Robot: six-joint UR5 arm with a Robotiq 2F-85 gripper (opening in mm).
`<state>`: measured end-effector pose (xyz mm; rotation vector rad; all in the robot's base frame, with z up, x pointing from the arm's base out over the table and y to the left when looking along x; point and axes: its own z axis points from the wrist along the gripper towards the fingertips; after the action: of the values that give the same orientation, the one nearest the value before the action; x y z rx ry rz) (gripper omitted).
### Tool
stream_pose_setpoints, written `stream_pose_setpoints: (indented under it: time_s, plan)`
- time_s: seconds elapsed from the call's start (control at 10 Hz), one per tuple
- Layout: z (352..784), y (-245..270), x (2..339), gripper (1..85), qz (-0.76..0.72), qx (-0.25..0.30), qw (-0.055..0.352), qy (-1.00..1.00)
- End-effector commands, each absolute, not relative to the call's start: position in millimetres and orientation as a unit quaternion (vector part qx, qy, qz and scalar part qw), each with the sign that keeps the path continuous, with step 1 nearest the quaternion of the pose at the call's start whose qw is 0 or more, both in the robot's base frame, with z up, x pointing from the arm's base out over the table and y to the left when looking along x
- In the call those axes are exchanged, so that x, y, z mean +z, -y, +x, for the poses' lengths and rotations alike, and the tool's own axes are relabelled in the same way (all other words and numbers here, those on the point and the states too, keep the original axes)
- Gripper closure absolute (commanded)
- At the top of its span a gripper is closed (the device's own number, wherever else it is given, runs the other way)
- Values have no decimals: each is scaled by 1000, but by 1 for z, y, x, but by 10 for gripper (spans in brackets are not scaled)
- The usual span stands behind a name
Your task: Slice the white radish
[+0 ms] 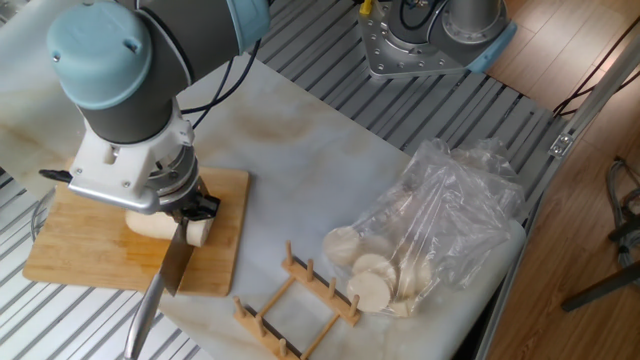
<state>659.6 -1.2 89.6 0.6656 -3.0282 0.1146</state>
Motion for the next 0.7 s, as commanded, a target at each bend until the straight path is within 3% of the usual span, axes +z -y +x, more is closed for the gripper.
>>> stream_pose_setpoints:
  time_s: [0.0,0.6]
  plan:
    - [664,-9,91,843,211,20,13,977]
    - [677,-6,96,843,209,25,14,977]
